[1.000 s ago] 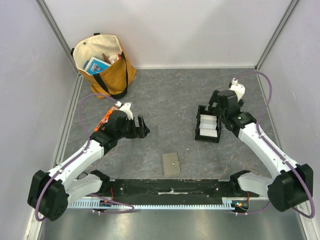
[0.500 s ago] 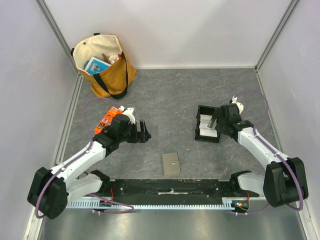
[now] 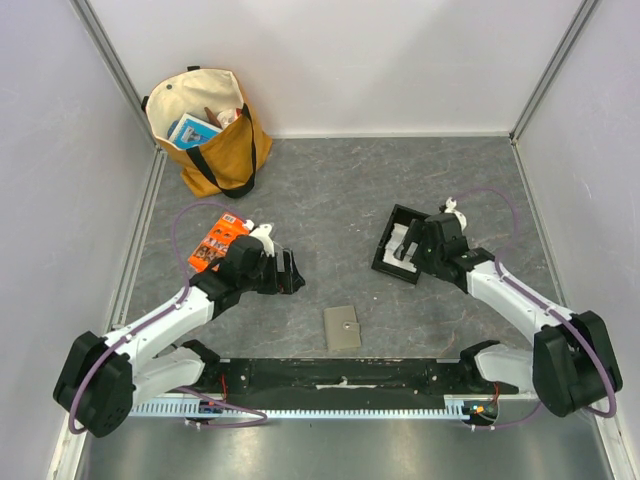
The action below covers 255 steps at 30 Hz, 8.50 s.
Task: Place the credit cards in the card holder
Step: Move the storage box to the center of the board, then open the card holder at the center of the board.
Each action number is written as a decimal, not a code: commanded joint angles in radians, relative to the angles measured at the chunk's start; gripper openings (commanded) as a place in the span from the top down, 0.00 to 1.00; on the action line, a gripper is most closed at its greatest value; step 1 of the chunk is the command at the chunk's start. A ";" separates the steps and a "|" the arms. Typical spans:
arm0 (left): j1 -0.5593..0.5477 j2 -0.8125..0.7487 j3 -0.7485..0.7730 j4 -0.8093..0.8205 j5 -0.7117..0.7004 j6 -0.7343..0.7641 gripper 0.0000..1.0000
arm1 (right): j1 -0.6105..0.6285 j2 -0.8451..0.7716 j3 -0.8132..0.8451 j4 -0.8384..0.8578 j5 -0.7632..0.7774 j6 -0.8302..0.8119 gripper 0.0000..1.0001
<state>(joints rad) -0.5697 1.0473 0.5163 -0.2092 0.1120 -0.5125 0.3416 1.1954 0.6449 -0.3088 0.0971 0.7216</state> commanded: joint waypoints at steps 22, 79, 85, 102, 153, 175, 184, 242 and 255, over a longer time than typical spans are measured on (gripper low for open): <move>-0.208 -0.030 -0.077 0.066 0.043 -0.132 0.23 | 0.132 -0.450 -0.197 -0.101 -0.428 -0.085 0.22; -0.345 0.255 0.014 0.189 -0.083 -0.049 0.35 | 0.614 -0.028 -0.157 0.301 -0.094 -0.120 0.45; -0.343 0.273 0.017 0.206 -0.060 -0.052 0.34 | 0.573 -0.010 -0.146 0.352 -0.184 -0.159 0.46; -0.345 0.382 0.005 0.298 0.046 -0.038 0.45 | 0.545 0.082 -0.197 0.448 -0.315 -0.168 0.54; -0.346 0.473 0.041 0.367 0.052 -0.103 0.98 | 0.539 0.277 -0.157 0.589 -0.482 -0.168 1.00; -0.340 0.485 0.090 0.215 -0.155 -0.207 0.98 | 0.715 0.083 -0.290 0.653 -0.412 -0.323 0.94; -0.326 0.421 0.088 0.197 -0.180 -0.210 0.97 | 0.718 0.018 -0.278 0.384 -0.321 -0.228 0.60; -0.282 0.280 0.199 -0.046 0.038 -0.066 0.46 | 0.680 0.062 -0.126 0.092 0.105 0.360 0.70; -0.280 0.390 0.172 0.067 0.120 -0.109 0.74 | 0.579 0.033 -0.188 0.290 0.004 0.315 0.65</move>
<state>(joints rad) -0.8524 1.4105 0.6964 -0.2115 0.1879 -0.6201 0.9291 1.2369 0.4606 -0.1066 0.1261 1.0576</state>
